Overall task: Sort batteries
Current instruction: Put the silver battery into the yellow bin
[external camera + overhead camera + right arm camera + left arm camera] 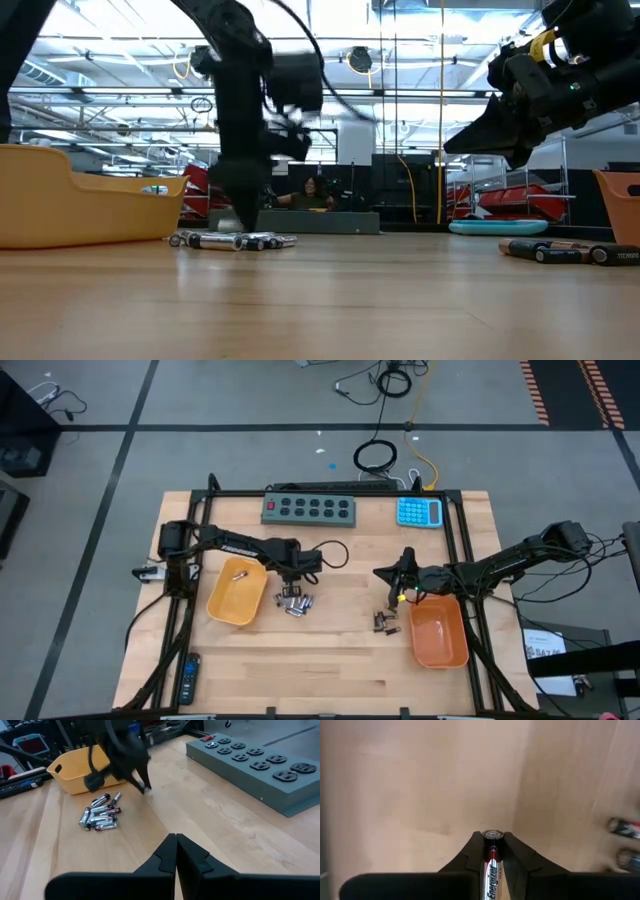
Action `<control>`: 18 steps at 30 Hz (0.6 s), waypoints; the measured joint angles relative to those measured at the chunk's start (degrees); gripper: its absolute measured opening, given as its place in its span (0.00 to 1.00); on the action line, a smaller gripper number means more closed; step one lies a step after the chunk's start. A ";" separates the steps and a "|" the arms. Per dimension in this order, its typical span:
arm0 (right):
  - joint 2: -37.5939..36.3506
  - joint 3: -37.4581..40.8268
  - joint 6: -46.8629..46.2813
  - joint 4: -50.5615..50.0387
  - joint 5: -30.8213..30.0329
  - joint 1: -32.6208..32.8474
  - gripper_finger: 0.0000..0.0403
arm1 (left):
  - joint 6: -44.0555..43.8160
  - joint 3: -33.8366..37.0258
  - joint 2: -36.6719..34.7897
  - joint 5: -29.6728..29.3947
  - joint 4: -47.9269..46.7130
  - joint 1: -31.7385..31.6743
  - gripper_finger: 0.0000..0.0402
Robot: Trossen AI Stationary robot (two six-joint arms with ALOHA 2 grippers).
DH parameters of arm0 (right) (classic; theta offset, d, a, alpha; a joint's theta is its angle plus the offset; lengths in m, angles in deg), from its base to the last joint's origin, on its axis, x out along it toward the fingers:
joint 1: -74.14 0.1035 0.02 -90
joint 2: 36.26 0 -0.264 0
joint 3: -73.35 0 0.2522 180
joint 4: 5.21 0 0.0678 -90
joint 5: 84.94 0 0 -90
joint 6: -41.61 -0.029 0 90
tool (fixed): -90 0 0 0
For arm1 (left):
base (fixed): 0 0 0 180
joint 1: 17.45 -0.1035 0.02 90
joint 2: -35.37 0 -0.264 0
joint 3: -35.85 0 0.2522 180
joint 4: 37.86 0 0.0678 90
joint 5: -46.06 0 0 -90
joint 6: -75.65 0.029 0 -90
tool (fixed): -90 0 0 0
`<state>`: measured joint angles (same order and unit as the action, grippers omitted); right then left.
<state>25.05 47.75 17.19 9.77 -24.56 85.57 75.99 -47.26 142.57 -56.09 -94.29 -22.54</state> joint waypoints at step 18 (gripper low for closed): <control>0.00 0.00 -1.01 1.07 -1.81 2.61 0.00 | -30.55 22.07 -27.73 9.27 -10.77 10.03 0.13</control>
<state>25.05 47.75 16.18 10.84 -26.37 88.18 45.44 -25.19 114.84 -46.82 -105.06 -12.52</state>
